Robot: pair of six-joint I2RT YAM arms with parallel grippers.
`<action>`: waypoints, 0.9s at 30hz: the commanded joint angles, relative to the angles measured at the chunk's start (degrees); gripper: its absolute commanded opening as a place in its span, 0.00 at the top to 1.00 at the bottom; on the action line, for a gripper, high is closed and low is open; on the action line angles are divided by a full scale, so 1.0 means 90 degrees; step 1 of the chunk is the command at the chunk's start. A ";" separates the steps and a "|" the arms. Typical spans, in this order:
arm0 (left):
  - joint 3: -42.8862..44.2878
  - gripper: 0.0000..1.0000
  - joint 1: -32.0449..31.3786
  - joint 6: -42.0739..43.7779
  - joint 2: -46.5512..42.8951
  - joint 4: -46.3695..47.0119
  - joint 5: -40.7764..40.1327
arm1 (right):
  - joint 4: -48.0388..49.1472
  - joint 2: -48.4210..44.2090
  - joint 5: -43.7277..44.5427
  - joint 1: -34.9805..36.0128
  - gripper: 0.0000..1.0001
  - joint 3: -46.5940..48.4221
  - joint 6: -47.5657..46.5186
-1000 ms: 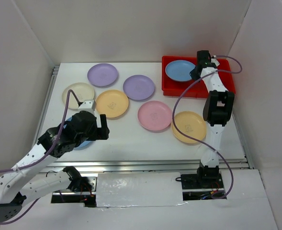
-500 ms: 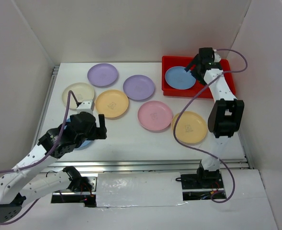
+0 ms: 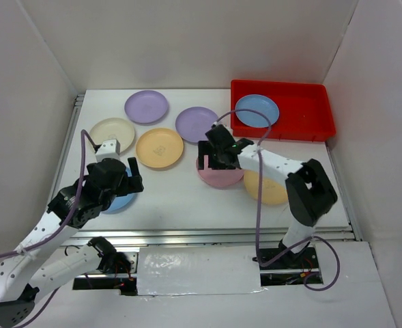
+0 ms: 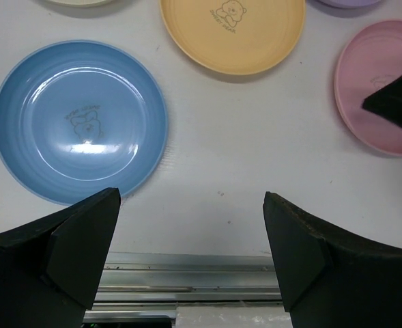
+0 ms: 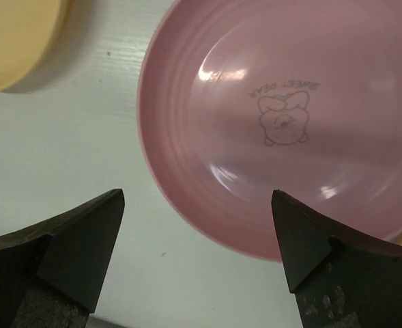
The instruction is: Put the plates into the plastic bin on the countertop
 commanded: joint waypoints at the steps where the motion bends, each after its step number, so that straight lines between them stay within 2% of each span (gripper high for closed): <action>1: -0.0054 0.01 0.0089 0.0193 -0.0187 0.0363 0.0213 | 0.0372 0.0644 0.0569 0.0288 0.04 0.0441 -0.0120; 5: -0.0093 0.01 0.0128 0.0271 -0.0197 0.0422 0.0330 | 0.0265 0.1280 0.0627 0.0415 0.06 0.0900 -0.0237; 9: -0.0093 0.01 0.0177 0.0368 -0.0119 0.0480 0.0447 | 0.0372 0.1515 0.0569 0.0523 0.07 0.0911 -0.0257; 12: -0.0093 0.01 0.0255 0.0417 -0.0041 0.0529 0.0584 | 0.0392 0.1662 0.0530 0.0572 0.13 0.0979 -0.0257; 13: -0.0103 0.01 0.0275 0.0446 -0.0031 0.0548 0.0613 | 0.0353 0.1778 0.0549 0.0601 0.23 0.1027 -0.0267; 15: -0.0113 0.01 0.0333 0.0447 -0.0021 0.0558 0.0662 | 0.0294 0.1896 0.0588 0.0640 0.34 0.1116 -0.0276; 16: -0.0122 0.01 0.0343 0.0466 -0.0050 0.0568 0.0672 | 0.0265 0.1974 0.0608 0.0669 0.48 0.1145 -0.0276; 18: -0.0132 0.01 0.0343 0.0466 -0.0070 0.0588 0.0701 | 0.0255 0.2033 0.0637 0.0796 0.62 0.1174 -0.0277; 19: -0.0132 0.01 0.0343 0.0466 -0.0090 0.0588 0.0701 | 0.0236 0.2053 0.0695 0.0874 0.73 0.1174 -0.0276; 21: -0.0132 0.01 0.0353 0.0466 -0.0090 0.0597 0.0701 | 0.0206 0.2092 0.0725 0.1107 0.82 0.1233 -0.0267; 23: -0.0132 0.01 0.0353 0.0466 -0.0090 0.0588 0.0691 | 0.0080 0.2121 0.0784 0.1284 0.96 0.1388 -0.0267; 24: -0.0132 0.01 0.0353 0.0457 -0.0090 0.0578 0.0682 | 0.0021 0.2034 0.0774 0.1507 1.00 0.1447 -0.0257; 27: -0.0122 0.01 0.0353 0.0437 -0.0100 0.0558 0.0633 | 0.0078 0.1461 0.0463 0.1938 1.00 0.1536 -0.0412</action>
